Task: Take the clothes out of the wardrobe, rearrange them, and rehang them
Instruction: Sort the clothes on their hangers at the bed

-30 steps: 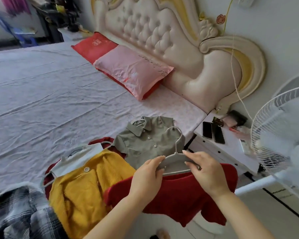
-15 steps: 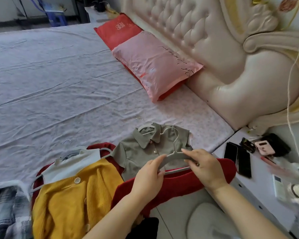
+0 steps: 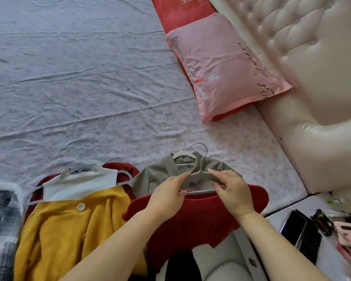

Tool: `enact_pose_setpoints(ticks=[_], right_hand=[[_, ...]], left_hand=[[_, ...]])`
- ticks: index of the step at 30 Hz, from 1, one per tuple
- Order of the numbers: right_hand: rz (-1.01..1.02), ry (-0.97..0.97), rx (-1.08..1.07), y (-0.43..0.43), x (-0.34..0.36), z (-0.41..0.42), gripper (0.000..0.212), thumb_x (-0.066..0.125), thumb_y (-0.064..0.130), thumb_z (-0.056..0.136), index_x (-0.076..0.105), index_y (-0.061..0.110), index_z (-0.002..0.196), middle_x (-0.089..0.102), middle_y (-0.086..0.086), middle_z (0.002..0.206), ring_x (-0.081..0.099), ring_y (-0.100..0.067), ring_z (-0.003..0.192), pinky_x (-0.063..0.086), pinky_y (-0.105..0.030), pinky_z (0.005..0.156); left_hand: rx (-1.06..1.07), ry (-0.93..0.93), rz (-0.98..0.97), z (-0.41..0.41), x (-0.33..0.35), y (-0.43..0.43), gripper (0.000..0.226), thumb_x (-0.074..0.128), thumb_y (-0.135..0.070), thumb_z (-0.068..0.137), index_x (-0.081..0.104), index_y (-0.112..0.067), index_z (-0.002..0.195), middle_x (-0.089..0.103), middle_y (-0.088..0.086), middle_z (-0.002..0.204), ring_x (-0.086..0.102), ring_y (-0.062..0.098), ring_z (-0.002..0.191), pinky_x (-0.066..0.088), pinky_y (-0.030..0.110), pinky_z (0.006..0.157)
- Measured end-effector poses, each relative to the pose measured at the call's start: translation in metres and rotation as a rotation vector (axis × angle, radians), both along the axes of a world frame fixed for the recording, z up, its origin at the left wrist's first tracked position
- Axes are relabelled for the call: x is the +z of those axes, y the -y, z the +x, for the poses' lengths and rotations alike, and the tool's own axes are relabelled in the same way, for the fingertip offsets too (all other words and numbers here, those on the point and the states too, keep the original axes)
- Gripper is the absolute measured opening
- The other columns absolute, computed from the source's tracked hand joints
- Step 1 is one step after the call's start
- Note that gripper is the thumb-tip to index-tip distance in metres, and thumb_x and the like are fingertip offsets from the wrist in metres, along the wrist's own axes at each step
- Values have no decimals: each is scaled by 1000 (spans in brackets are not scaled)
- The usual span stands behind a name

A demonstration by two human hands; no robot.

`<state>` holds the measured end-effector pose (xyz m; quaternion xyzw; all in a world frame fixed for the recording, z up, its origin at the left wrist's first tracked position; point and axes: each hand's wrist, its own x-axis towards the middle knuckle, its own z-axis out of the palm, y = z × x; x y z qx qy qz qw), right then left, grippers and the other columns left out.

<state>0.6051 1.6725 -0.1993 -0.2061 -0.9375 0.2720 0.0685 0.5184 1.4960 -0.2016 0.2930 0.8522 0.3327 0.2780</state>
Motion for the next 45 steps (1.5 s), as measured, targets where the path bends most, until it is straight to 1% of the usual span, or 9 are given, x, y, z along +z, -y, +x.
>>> enact_pose_setpoints(ticks=[5, 8, 10, 13, 19, 24, 33, 40, 45], right_hand=[[-35, 71, 69, -29, -37, -64, 38, 66, 8, 81, 66, 23, 116, 66, 2, 98, 60, -16, 91, 48, -28, 73], [-32, 223, 78, -42, -70, -107, 46, 59, 9, 83, 57, 23, 127, 60, -2, 117, 53, -23, 110, 46, -35, 88], [-44, 313, 103, -47, -87, -127, 47, 59, 7, 82, 56, 21, 127, 59, -6, 119, 50, -26, 114, 40, -33, 93], [-99, 372, 162, -42, -96, -131, 42, 60, 6, 81, 61, 17, 121, 61, -7, 115, 52, -25, 112, 39, -32, 93], [-124, 469, 328, -32, -102, -105, 44, 65, 15, 82, 57, 13, 125, 58, -6, 122, 49, -24, 119, 36, -32, 103], [-89, 576, 446, -10, -81, -111, 52, 63, 24, 86, 46, 16, 134, 48, -5, 132, 42, -21, 125, 33, -31, 106], [-19, 535, 773, 82, -26, -127, 55, 60, 25, 88, 39, 18, 139, 44, -5, 136, 40, -20, 127, 32, -31, 106], [20, 498, 1013, 194, 2, -104, 59, 58, 23, 89, 33, 24, 142, 40, -2, 141, 40, -20, 129, 42, -32, 98], [85, 453, 1152, 291, 15, -72, 58, 54, 20, 91, 30, 26, 143, 37, -1, 143, 37, -19, 130, 41, -29, 97]], left_hand=[[176, -31, -65, -30, -18, -23, 53, 51, -19, 91, 34, -30, 140, 46, -5, 136, 42, 13, 124, 33, 25, 100], [271, -48, -137, -47, -39, -30, 56, 55, -20, 88, 35, -27, 140, 40, -5, 140, 38, 14, 128, 32, 29, 105], [312, -29, -184, -54, -52, -33, 57, 56, -20, 87, 36, -24, 140, 39, -3, 141, 37, 16, 129, 32, 31, 106], [341, 0, -239, -54, -66, -33, 57, 57, -20, 87, 37, -20, 140, 40, -1, 140, 38, 17, 129, 32, 32, 106], [391, 14, -307, -49, -66, -27, 54, 56, -22, 87, 39, -21, 138, 40, -2, 139, 39, 17, 128, 34, 32, 103], [483, 8, -344, -45, -41, -3, 55, 55, -22, 89, 36, -18, 140, 40, 1, 139, 37, 20, 129, 35, 36, 104], [727, -63, -524, -3, 15, 92, 51, 51, -28, 92, 33, -22, 140, 42, -2, 136, 42, 19, 123, 35, 34, 100], [942, -39, -582, 55, 41, 194, 53, 49, -31, 93, 28, -23, 142, 39, -3, 138, 38, 18, 126, 31, 34, 105], [1059, -15, -616, 108, 44, 277, 55, 48, -34, 93, 27, -23, 143, 38, -2, 139, 38, 19, 127, 31, 36, 105]])
